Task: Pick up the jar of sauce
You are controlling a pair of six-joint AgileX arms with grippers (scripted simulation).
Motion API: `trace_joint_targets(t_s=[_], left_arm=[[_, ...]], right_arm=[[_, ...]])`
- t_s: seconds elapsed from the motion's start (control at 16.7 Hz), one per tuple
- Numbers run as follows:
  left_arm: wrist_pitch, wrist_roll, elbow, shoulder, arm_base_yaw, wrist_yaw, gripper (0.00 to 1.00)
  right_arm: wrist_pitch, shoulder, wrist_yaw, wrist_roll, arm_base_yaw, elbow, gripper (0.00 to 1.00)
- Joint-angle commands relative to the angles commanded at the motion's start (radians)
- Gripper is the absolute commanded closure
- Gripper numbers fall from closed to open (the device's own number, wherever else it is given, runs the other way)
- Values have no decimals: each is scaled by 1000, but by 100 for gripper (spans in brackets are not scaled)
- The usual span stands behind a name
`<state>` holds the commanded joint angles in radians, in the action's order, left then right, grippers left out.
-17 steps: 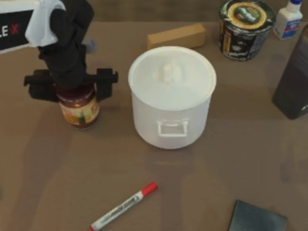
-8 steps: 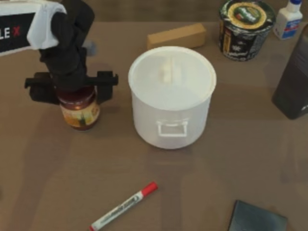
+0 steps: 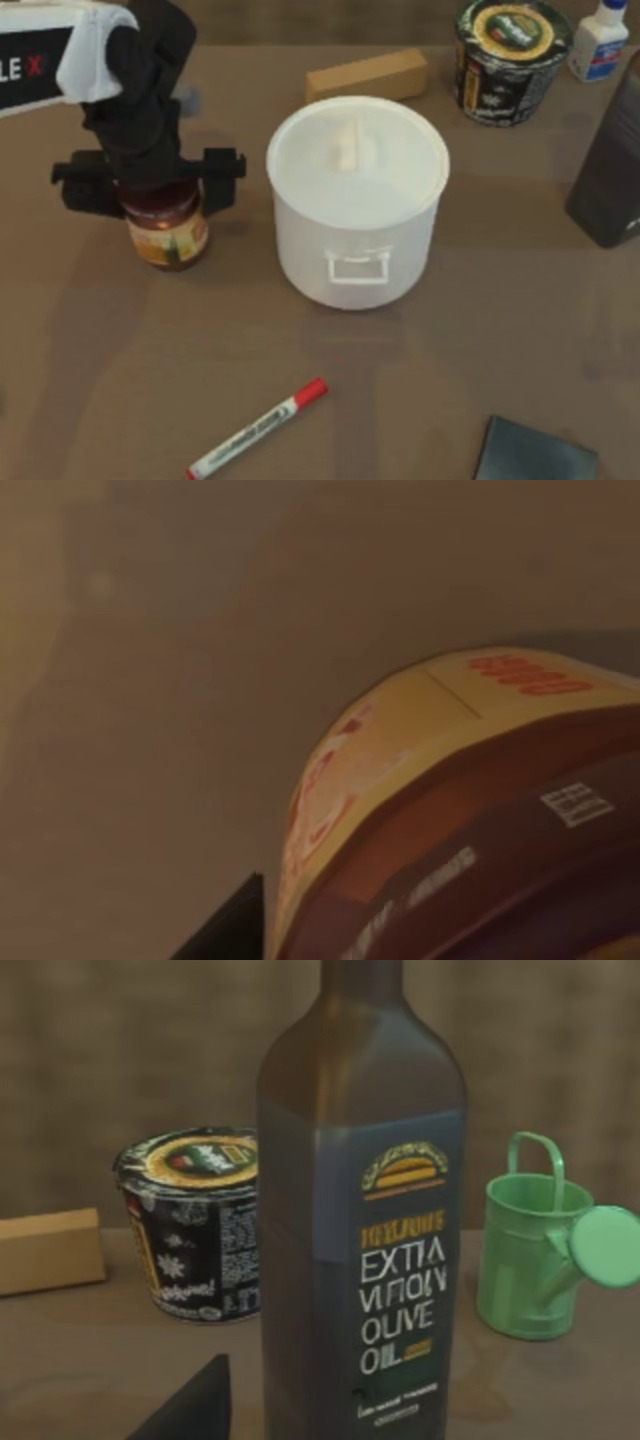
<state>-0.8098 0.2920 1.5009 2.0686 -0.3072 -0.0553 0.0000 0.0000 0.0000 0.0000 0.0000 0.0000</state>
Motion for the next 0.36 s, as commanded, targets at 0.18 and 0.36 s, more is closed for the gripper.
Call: trace_joint_targets(t_s=[0.18,0.36], left_arm=[[0,0,0,0,0,0,0],[0,0,0,0,0,0,0]], right_arm=[[0,0,0,0,0,0,0],[0,0,0,0,0,0,0]])
